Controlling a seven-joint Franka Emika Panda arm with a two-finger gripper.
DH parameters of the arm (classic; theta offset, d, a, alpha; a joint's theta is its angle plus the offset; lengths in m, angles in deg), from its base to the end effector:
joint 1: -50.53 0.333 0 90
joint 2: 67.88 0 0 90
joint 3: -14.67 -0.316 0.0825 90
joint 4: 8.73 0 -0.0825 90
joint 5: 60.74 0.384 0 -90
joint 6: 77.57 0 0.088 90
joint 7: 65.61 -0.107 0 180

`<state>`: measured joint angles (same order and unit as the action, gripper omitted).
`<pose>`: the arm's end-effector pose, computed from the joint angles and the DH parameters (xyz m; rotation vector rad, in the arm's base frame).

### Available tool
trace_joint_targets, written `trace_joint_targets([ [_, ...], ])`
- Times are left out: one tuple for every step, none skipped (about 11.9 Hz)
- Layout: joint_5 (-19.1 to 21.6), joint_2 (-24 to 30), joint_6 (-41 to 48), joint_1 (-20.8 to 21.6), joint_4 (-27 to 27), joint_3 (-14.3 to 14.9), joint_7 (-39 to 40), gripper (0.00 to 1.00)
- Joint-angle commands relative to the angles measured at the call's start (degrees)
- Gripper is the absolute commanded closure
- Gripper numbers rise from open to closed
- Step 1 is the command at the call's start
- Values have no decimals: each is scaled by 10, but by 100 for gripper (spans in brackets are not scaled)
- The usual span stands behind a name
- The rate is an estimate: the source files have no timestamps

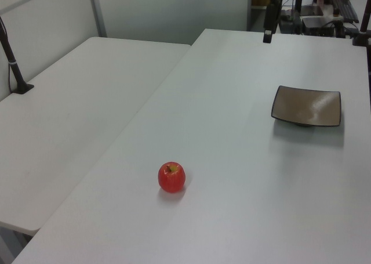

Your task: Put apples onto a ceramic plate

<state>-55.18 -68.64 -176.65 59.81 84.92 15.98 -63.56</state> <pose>0.5656 0.0882 0.6016 -3.0291 -0.2482 -0.1162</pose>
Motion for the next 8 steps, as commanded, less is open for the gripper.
trace_joint_targets([
  [2, -17, -23, 45, -47, 3, -20, 0],
  [1, -36, -20, 58, -86, 3, -51, 0],
  [1, -64, -20, 69, -124, 3, -77, 0],
  [0, -89, -28, 85, -149, 3, -103, 0],
  [-7, -117, -34, 104, -175, 3, -122, 0],
  [-17, -141, -55, 121, -191, 3, -150, 0],
  [-28, -159, -92, 136, -193, 3, -177, 0],
  [-34, -179, -113, 150, -194, 3, -189, 0],
])
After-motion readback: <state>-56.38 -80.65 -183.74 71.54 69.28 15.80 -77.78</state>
